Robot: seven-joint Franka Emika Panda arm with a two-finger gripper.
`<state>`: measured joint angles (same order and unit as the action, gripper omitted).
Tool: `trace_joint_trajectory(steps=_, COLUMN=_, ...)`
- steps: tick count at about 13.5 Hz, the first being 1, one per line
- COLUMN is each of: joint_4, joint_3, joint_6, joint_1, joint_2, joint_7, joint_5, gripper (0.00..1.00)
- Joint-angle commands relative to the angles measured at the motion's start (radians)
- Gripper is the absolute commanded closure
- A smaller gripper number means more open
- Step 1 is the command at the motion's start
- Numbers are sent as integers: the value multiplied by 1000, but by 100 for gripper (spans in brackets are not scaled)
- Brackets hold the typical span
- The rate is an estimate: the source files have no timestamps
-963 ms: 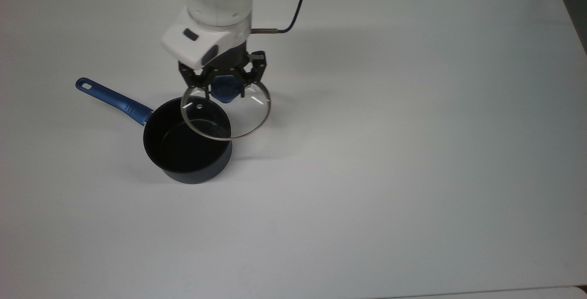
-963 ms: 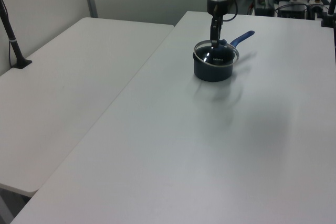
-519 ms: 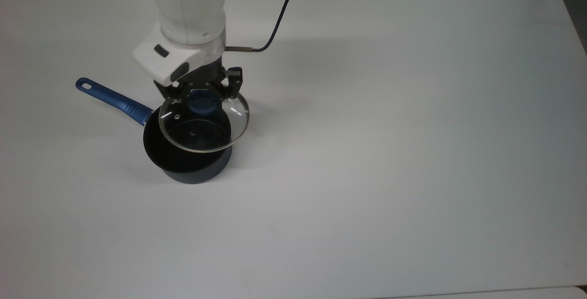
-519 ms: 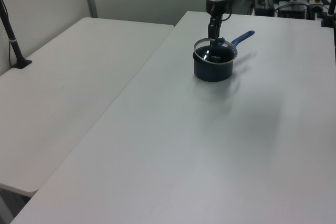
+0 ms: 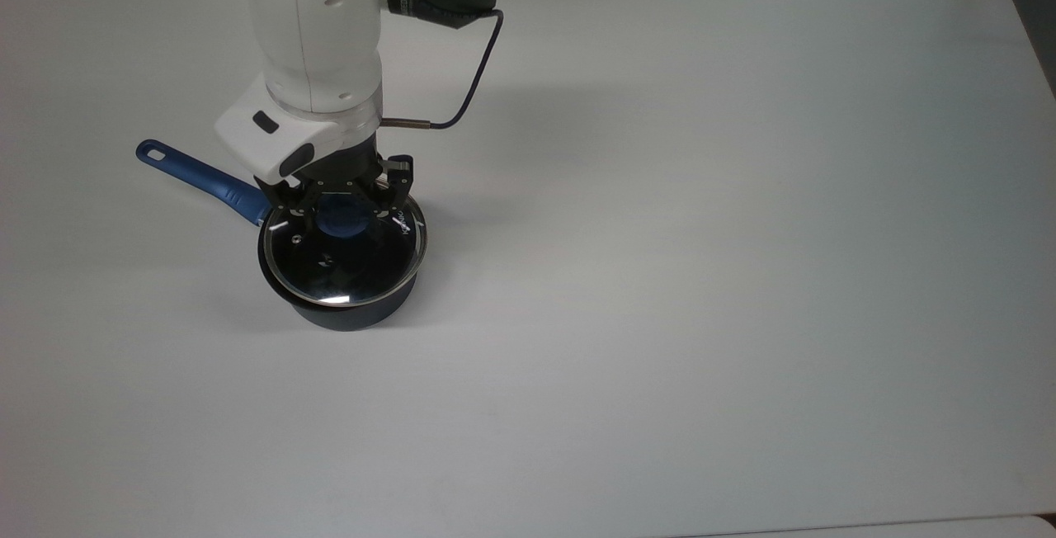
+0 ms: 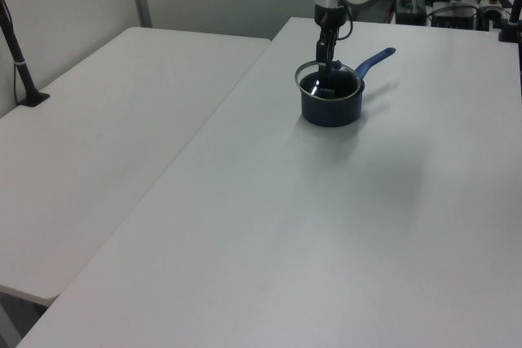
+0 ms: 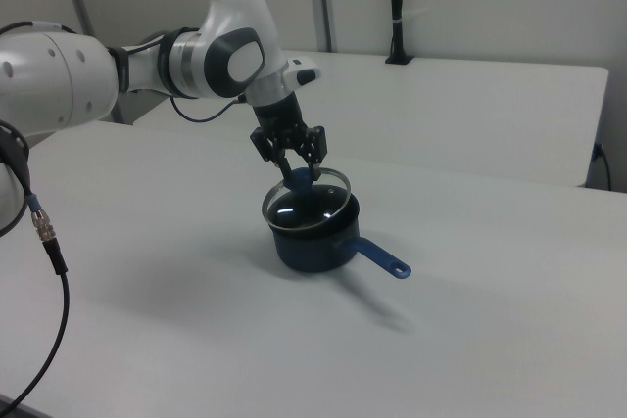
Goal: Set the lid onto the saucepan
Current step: 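Lower the lid onto the saucepan rim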
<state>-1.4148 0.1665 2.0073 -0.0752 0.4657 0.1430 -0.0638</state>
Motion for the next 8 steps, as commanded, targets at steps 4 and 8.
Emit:
trace_joint_trajectory(steps=4, joint_4=25, joint_3=8, joint_6=14, joint_1=-8, joint_2=30, joint_7=-8, joint_5=9, gripper=65)
trace_joint_trajectory(steps=8, joint_4=24, joint_3=8, joint_6=16, joint_1=-6, joint_2=34, joint_7=6, joint_5=4, gripper=65)
